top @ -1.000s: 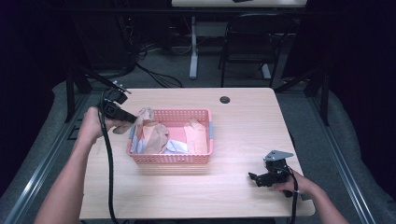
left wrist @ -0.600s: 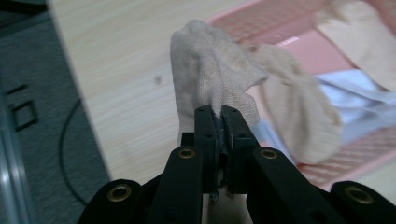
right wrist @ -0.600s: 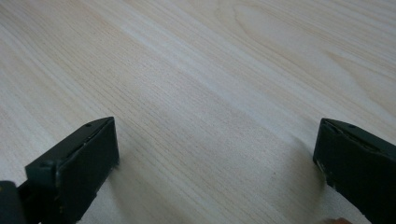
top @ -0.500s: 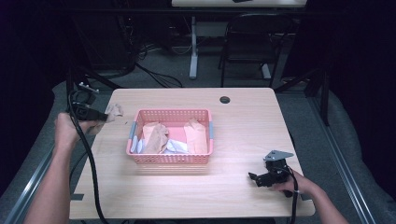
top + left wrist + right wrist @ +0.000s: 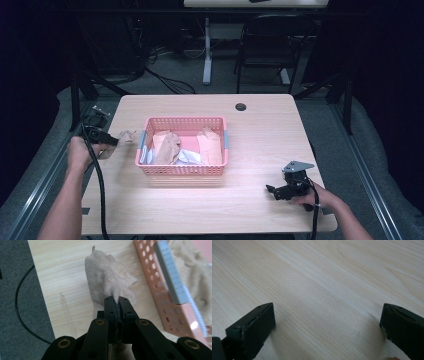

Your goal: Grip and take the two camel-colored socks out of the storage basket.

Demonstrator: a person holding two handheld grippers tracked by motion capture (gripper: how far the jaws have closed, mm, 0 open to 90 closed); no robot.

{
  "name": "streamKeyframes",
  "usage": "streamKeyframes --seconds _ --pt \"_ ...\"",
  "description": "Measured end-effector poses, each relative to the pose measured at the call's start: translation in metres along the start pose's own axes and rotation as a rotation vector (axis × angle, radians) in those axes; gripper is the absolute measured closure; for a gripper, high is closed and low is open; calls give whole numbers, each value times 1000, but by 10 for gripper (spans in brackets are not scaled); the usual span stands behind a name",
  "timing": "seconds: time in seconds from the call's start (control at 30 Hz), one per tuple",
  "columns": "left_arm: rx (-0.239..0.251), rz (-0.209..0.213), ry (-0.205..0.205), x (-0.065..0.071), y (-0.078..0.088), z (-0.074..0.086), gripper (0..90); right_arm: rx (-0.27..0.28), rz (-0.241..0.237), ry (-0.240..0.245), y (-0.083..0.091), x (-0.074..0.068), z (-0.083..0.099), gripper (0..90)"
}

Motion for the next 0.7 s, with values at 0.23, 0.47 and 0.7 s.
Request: streamKeyframes --seconds 0.23,0.47,0.7 --pt "-41 -13 -19 11 -26 6 859 0 1 1 0 0 0 0" --pt "-89 11 -16 19 -46 14 856 0 0 0 0 0 0 0" --pt "-102 47 43 15 -57 24 792 -1 0 1 0 0 0 0"
Point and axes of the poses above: each handheld gripper's, and its own axes: y roughly backward along the jaws, z roughly out of its underside, x roughly to its right, the point moved 10 cm from there along -y, roughly forward along the jaws, and after that the axes turned 11 degrees about -z, right-handed, at the moved point
